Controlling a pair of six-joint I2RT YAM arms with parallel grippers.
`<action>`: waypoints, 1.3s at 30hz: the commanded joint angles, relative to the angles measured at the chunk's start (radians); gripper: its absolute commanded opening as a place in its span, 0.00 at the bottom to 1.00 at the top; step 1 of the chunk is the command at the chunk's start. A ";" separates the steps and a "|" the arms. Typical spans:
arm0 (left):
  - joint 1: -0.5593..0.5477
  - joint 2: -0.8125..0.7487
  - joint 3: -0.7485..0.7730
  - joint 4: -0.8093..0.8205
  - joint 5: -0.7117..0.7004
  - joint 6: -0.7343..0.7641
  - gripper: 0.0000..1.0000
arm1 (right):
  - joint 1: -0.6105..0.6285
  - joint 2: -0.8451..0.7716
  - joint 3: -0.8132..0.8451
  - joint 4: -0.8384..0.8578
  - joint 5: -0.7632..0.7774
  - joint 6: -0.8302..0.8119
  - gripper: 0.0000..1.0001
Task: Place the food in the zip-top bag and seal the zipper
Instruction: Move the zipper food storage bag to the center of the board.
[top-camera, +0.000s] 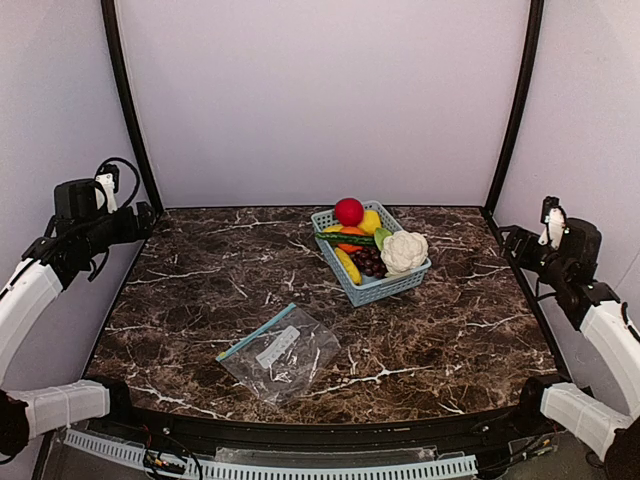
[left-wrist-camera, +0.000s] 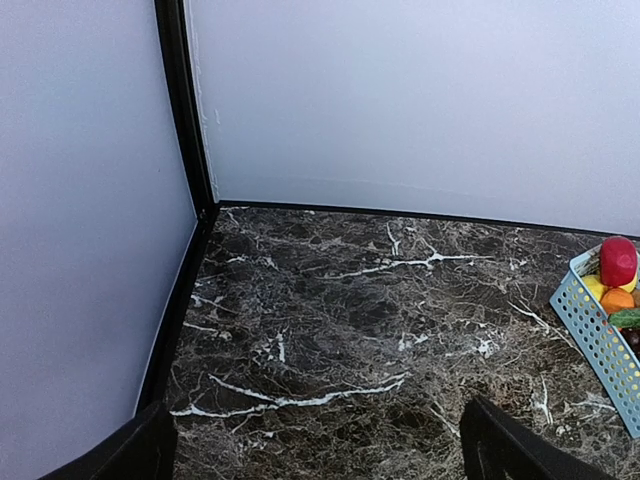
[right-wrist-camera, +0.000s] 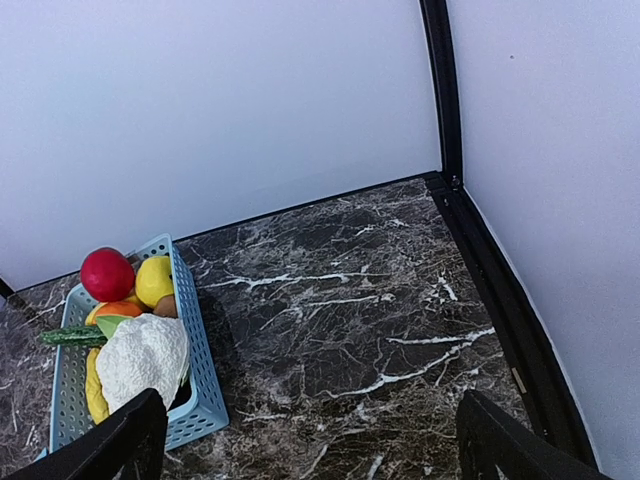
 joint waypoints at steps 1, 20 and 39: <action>0.004 0.012 0.006 -0.017 0.010 -0.035 1.00 | -0.003 -0.009 0.020 -0.018 -0.023 0.000 0.99; -0.200 -0.002 -0.126 -0.057 0.232 -0.266 1.00 | 0.168 0.171 0.163 -0.092 -0.200 -0.091 0.92; -0.361 -0.205 -0.528 -0.100 0.386 -0.709 0.96 | 0.899 0.618 0.206 0.183 -0.188 0.052 0.81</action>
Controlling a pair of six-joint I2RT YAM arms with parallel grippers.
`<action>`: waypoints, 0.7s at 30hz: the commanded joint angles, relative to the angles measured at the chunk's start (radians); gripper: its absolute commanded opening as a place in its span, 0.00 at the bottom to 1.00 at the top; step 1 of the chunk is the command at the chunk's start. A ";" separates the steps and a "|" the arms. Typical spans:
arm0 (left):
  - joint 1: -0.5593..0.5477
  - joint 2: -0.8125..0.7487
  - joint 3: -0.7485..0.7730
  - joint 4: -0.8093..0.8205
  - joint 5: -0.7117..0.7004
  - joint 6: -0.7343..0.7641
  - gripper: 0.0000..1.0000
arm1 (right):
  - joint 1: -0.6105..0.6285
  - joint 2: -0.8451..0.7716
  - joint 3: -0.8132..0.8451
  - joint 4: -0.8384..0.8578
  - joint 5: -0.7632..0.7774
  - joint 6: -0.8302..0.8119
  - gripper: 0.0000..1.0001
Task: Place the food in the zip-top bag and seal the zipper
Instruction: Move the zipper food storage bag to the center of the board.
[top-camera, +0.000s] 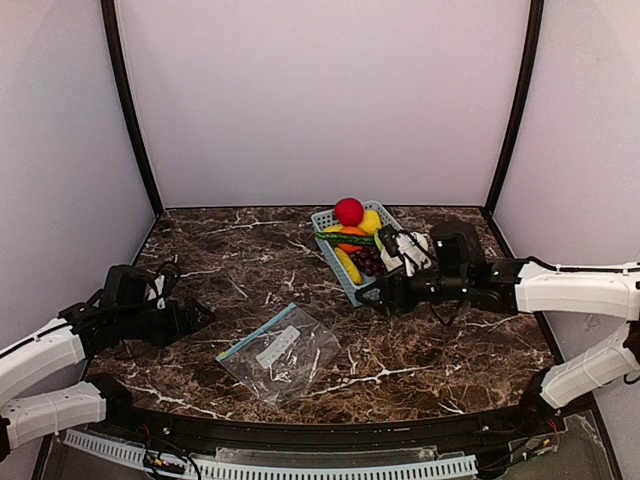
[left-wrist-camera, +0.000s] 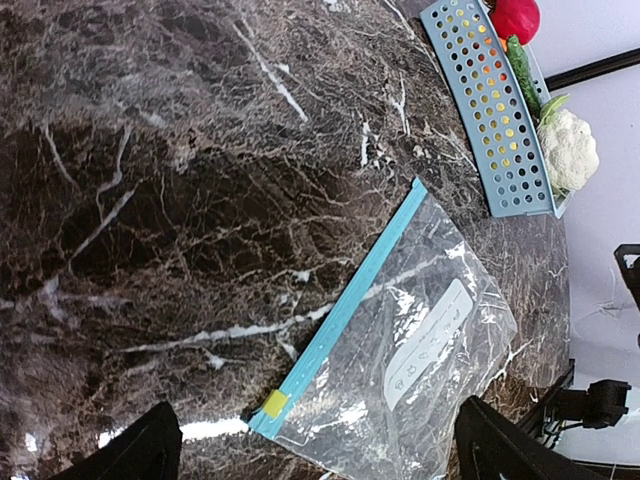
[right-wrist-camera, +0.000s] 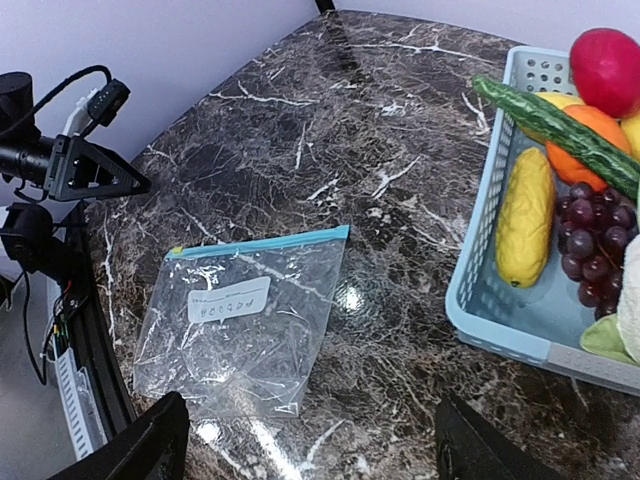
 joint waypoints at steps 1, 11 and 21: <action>-0.008 -0.066 -0.051 -0.061 0.030 -0.112 0.96 | 0.084 0.125 0.010 0.104 -0.002 0.073 0.79; -0.009 -0.031 -0.050 -0.096 0.053 -0.114 0.84 | 0.187 0.384 0.167 0.088 0.038 0.060 0.71; -0.010 0.006 -0.045 -0.078 0.054 -0.113 0.80 | 0.187 0.626 0.447 -0.148 0.058 0.014 0.63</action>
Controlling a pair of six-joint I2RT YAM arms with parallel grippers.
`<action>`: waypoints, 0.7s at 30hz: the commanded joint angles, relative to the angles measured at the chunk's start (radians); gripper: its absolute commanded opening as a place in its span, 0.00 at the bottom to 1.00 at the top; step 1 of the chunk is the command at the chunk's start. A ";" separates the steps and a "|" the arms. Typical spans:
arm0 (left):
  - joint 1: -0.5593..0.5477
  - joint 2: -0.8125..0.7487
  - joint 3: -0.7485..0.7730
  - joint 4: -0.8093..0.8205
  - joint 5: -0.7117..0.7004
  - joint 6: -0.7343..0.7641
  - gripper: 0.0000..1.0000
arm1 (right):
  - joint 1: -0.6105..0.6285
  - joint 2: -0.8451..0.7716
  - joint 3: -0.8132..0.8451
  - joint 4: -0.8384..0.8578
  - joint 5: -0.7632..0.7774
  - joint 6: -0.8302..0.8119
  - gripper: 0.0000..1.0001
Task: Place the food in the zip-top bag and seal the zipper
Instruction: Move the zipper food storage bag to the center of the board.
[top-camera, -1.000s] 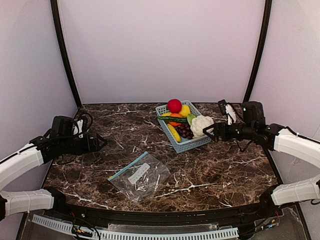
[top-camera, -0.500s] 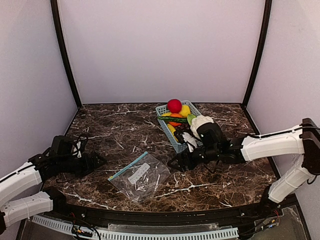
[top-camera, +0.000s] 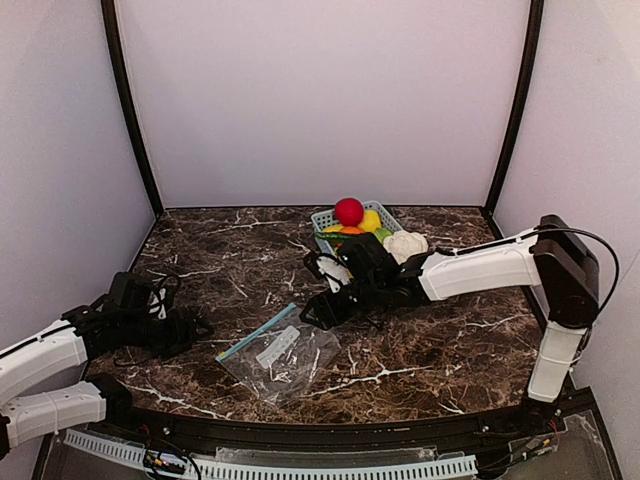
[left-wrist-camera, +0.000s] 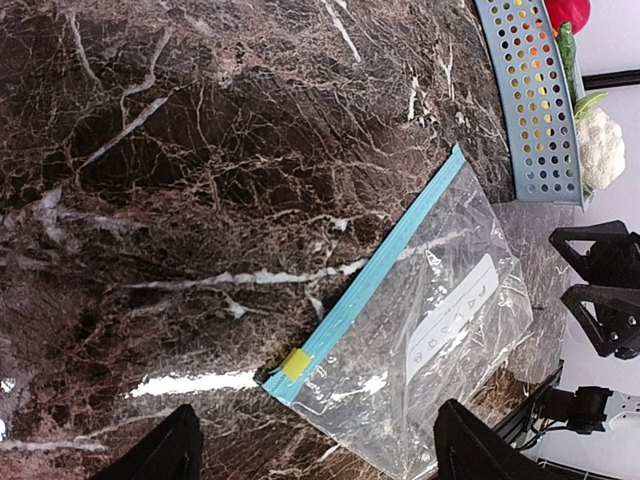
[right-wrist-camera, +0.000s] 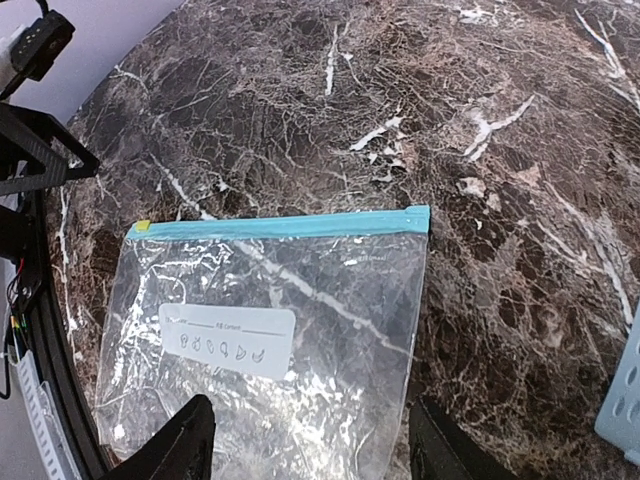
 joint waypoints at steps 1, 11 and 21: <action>-0.004 0.022 0.003 -0.010 0.011 -0.001 0.80 | 0.006 0.094 0.104 -0.132 -0.003 -0.029 0.62; -0.004 0.040 0.011 0.010 0.016 0.008 0.72 | 0.008 0.219 0.214 -0.177 -0.093 -0.038 0.41; -0.004 0.054 0.008 0.065 0.031 0.000 0.49 | 0.009 0.109 0.045 -0.147 -0.076 0.033 0.28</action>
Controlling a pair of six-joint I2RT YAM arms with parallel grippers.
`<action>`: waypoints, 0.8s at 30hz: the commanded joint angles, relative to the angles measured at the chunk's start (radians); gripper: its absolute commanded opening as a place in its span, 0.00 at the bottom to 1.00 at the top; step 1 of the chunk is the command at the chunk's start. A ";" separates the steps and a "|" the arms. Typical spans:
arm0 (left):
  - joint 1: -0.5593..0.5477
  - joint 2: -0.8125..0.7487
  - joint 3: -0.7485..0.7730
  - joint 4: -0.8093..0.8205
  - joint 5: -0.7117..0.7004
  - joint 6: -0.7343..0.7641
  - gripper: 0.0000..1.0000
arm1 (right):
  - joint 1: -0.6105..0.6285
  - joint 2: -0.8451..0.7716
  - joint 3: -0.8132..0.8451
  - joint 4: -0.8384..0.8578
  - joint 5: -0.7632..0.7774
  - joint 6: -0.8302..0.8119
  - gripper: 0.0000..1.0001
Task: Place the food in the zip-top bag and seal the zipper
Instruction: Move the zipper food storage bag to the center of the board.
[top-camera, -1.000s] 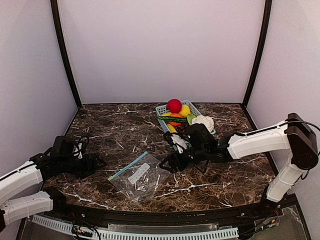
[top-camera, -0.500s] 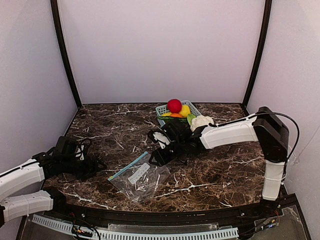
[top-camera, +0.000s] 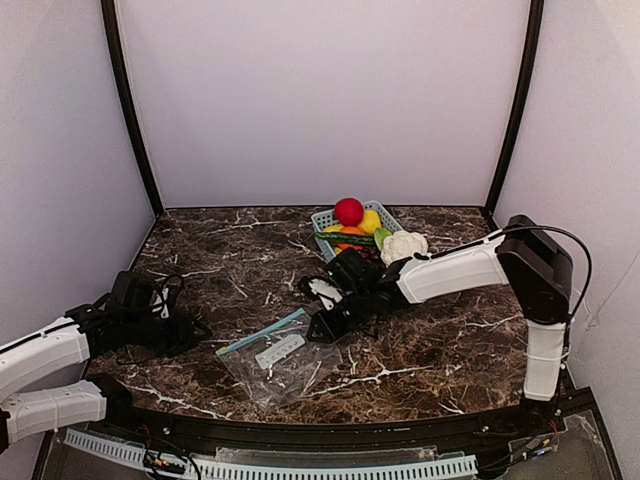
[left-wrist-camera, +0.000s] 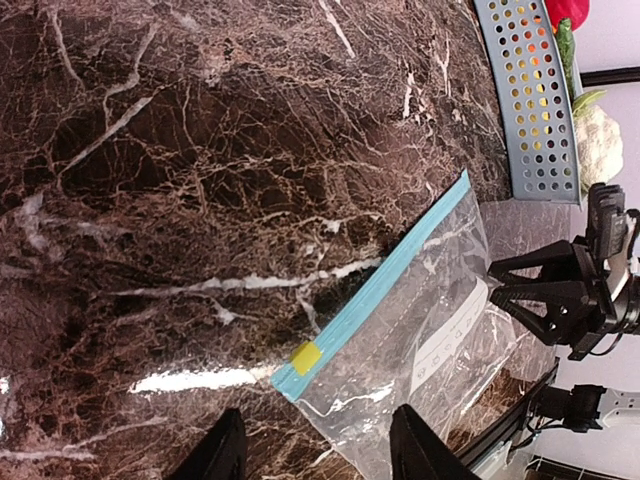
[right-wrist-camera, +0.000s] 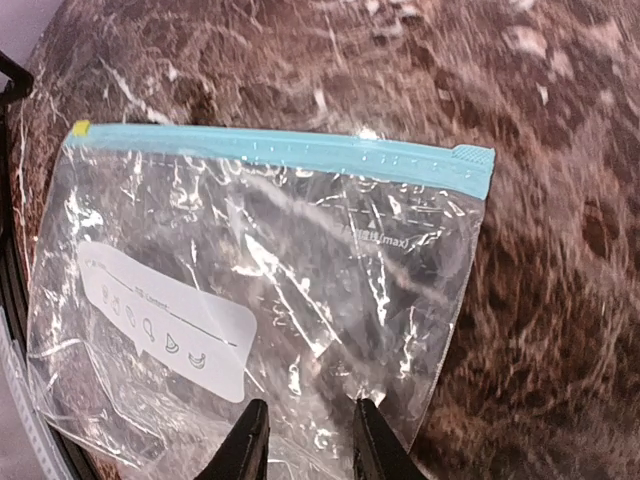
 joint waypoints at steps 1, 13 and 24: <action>-0.004 0.016 0.008 0.036 0.014 0.005 0.50 | 0.010 -0.106 -0.116 0.022 0.001 0.080 0.27; -0.041 0.090 -0.034 0.247 0.122 -0.058 0.64 | 0.048 -0.278 -0.319 0.108 0.084 0.254 0.27; -0.125 0.192 -0.080 0.349 0.068 -0.166 0.59 | 0.048 -0.331 -0.324 0.140 0.148 0.267 0.27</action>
